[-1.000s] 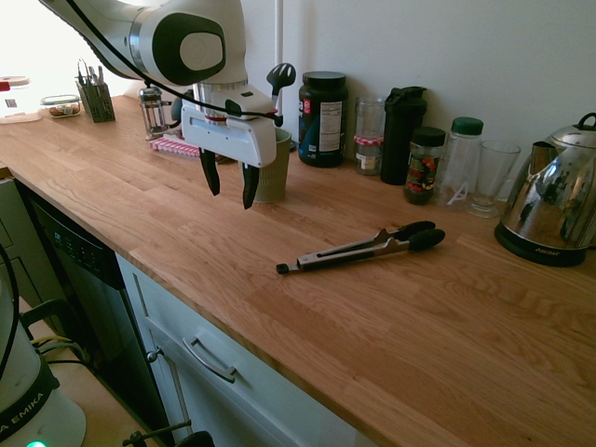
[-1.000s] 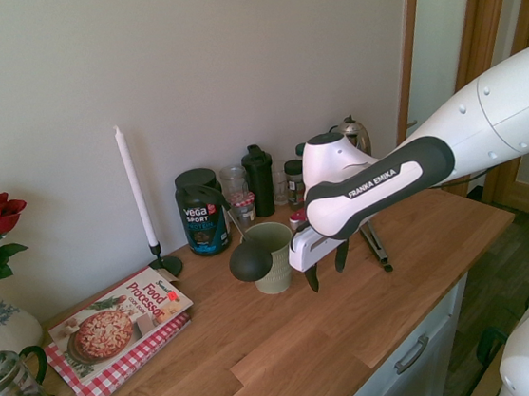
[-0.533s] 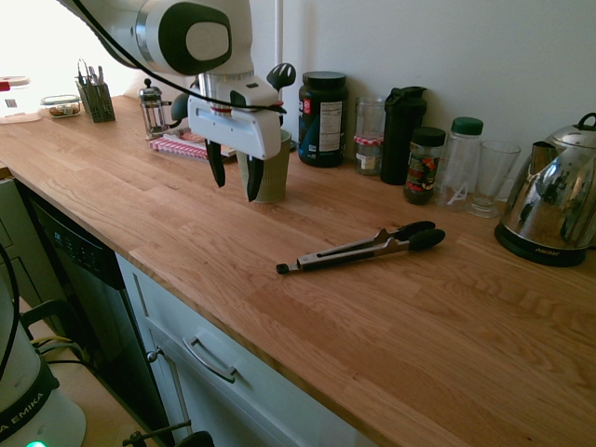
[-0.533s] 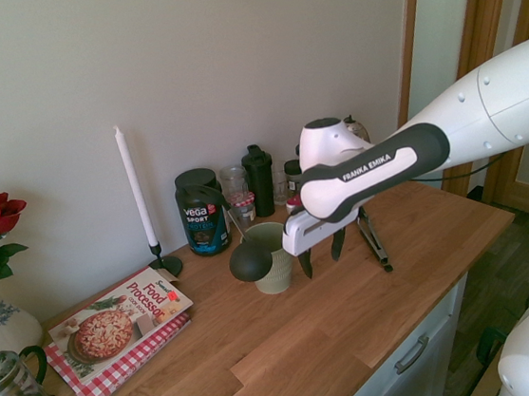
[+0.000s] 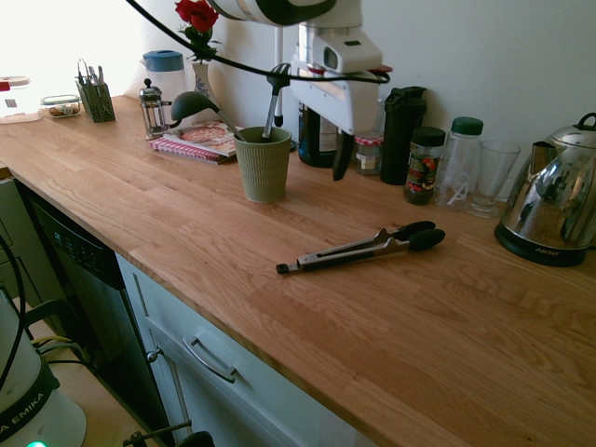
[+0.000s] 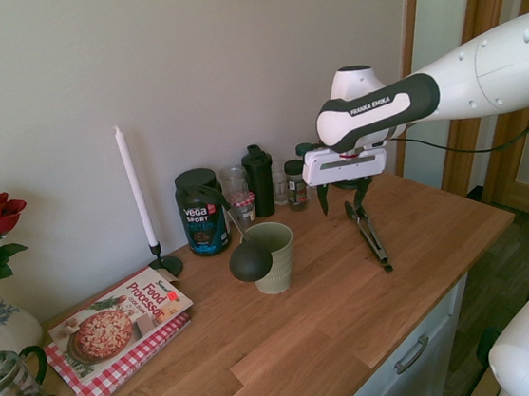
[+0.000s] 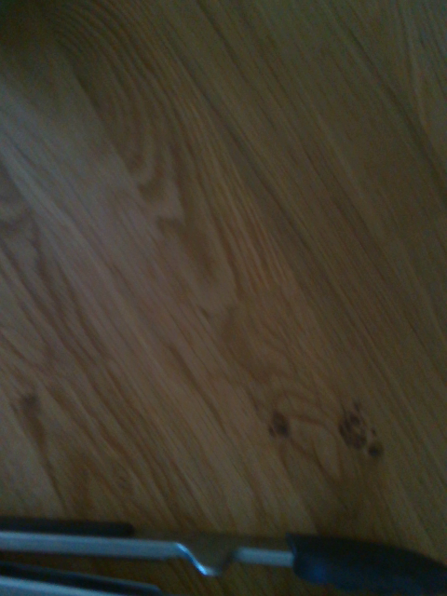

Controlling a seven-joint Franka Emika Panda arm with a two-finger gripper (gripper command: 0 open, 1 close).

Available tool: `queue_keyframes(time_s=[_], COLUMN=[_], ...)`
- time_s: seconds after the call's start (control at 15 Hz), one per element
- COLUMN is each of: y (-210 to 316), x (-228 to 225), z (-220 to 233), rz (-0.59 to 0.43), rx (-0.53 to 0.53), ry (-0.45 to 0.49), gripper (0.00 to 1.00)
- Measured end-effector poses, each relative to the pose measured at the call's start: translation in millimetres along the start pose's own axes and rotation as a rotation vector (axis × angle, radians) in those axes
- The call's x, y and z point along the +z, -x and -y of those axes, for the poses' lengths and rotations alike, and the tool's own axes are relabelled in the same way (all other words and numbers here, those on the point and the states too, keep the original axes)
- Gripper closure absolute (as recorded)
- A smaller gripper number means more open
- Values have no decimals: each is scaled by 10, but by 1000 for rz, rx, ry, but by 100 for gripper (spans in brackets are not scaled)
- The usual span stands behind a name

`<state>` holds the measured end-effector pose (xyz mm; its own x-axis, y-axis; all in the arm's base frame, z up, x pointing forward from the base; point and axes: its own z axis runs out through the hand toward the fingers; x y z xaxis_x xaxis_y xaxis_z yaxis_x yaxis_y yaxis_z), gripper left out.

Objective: Put the tongs back in the holder

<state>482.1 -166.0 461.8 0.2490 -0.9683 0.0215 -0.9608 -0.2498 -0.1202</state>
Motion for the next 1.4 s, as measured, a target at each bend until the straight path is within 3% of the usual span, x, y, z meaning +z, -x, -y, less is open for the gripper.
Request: queue_keyframes(time_s=[0.27,0.73,0.8,1.4], y=[-487,-719,-724,-786], x=[398,1047,1090,1212], z=[40,158,172,193], rz=[-6,-4,-4,-15], rx=[38,61,60,60], ry=[-9,20,23,24], gripper=[0,0,100,100])
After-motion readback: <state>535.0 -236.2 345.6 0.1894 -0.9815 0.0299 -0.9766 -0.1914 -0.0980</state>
